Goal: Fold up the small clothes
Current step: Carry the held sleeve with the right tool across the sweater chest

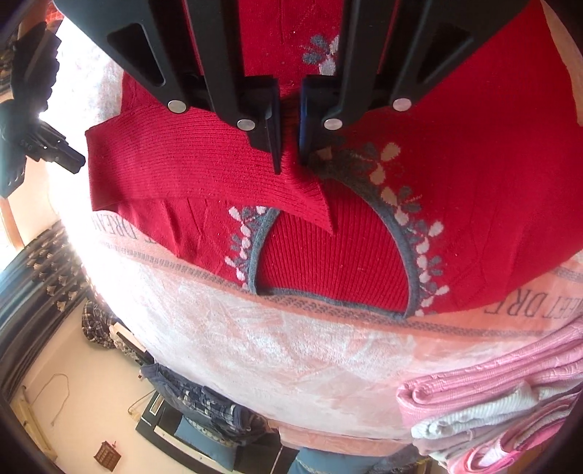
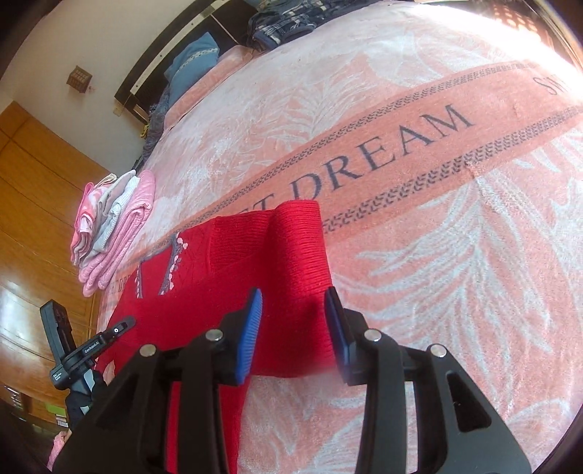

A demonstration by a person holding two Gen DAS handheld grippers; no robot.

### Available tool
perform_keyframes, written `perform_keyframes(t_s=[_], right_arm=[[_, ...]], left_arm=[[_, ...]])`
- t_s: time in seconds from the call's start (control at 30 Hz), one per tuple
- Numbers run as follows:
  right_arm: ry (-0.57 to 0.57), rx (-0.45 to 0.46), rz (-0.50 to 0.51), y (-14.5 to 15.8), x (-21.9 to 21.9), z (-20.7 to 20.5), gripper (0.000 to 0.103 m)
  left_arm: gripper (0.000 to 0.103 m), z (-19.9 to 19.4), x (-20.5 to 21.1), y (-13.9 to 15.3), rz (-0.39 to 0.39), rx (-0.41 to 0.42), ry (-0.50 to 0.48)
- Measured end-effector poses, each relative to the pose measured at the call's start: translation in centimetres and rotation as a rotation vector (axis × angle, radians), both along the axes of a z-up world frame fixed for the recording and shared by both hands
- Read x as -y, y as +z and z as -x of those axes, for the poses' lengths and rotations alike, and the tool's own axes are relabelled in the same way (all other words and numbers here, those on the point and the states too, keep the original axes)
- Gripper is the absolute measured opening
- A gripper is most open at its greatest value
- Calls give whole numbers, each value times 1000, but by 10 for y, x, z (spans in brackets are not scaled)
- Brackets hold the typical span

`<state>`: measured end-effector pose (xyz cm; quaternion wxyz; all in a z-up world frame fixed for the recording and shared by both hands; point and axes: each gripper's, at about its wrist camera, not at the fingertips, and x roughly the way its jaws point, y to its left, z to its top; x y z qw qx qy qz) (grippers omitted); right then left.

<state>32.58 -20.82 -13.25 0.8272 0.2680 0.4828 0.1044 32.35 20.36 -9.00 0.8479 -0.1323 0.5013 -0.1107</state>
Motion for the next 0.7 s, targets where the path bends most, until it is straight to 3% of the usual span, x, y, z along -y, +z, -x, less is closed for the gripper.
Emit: perform_keyframes(t_s=[0.17, 0.3, 0.43, 0.53, 0.63, 0.7], right_arm=[[10, -7, -6, -1, -9, -5, 40], [31, -32, -27, -7, -24, -11, 44], [91, -77, -48, -21, -51, -19, 44], [111, -134, 23, -32, -71, -23, 43], [127, -146, 114, -31, -80, -24, 36], [137, -149, 141, -31, -83, -22, 36]], left_arm=[[7, -2, -34, 33, -22, 105, 76], [7, -6, -81, 40, -63, 132, 159], [7, -12, -116, 18, -66, 75, 196], [8, -13, -125, -7, -52, 15, 210], [13, -15, -123, -34, -130, -55, 193], [21, -10, -121, -40, -167, -49, 184]])
